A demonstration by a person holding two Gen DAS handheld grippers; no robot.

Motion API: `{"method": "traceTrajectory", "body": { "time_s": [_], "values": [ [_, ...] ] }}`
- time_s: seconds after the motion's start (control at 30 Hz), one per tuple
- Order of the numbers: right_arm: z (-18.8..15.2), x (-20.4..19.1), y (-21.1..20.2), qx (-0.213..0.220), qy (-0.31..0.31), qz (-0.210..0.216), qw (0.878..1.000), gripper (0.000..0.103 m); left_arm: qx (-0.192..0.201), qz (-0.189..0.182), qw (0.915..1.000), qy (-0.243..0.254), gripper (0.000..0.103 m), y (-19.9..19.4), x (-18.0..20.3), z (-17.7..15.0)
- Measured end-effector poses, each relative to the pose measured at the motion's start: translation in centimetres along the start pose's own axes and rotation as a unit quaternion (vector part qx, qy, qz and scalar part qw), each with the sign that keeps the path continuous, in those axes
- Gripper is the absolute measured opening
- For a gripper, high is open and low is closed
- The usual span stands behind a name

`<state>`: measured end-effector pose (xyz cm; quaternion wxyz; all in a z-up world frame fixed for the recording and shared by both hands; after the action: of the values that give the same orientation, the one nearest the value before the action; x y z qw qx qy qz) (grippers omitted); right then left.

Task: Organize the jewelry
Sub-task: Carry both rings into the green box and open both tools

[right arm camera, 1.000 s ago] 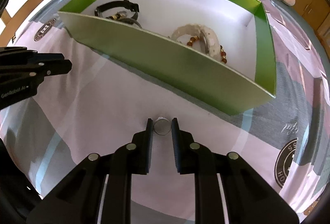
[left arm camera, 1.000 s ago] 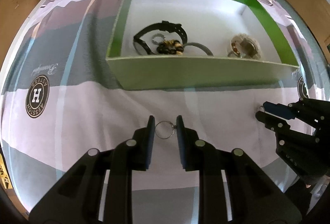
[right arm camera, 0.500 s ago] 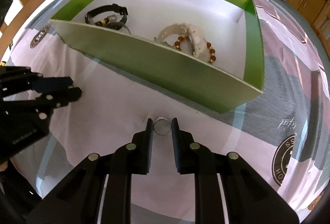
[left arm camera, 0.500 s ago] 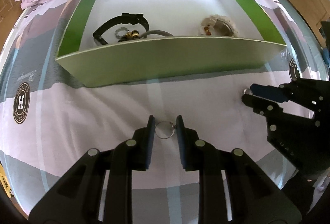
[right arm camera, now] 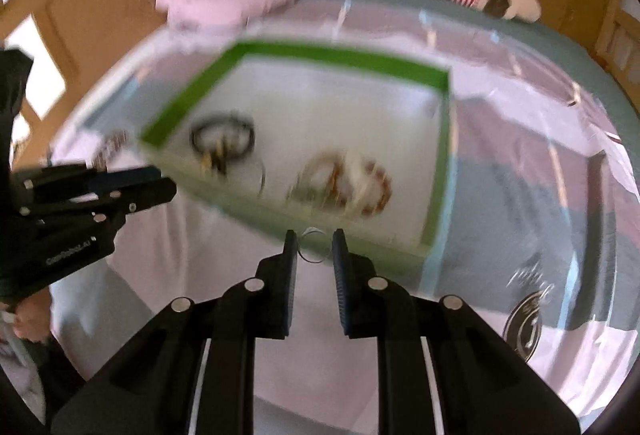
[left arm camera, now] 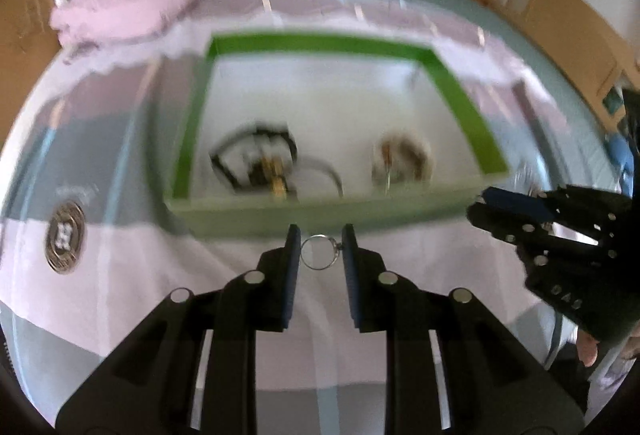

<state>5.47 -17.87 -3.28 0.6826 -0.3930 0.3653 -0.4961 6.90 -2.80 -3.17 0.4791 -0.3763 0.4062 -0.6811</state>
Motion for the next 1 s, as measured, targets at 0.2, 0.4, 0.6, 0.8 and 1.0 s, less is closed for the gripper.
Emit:
{"method": "traceTrajectory", "body": {
  "time_s": [0.2, 0.4, 0.6, 0.8, 1.0],
  "values": [
    [3.1, 2.5, -2.0, 0.061, 0.046, 0.003, 0.997, 0.018, 0.049, 0.013, 0.9984, -0.026, 0.021, -1.3, -0.3, 3.2],
    [4.4, 4.2, 1.7, 0.033, 0.072, 0.005, 0.997, 0.018, 0.02, 0.035, 0.9982, -0.044, 0.021, 2.4, -1.9, 5.1],
    [4.2, 2.9, 2.9, 0.019, 0.056, -0.001, 0.998, 0.018, 0.011, 0.041, 0.9978, -0.052, 0.021, 3.3, -3.1, 5.2],
    [4.1, 2.3, 3.1, 0.013, 0.04, -0.009, 0.999, 0.018, 0.009, 0.04, 0.9976, -0.055, 0.021, 3.5, -3.2, 4.9],
    [4.1, 2.1, 3.0, 0.012, 0.038, -0.01, 0.999, 0.019, 0.009, 0.042, 0.9977, -0.052, 0.021, 3.6, -3.0, 4.9]
  ]
}}
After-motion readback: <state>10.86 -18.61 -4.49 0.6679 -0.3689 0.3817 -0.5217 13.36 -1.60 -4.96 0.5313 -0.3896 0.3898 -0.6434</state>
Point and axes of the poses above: each gripper's, at about its wrist camera, not at the fingertips, and y roughly the way its jaws point, x to its right, z to its top, the point moved 2 cm from there along y, roughly the way its jaws point, and after that the axes turned 11 degrees about -x, right-handed, at the moved point
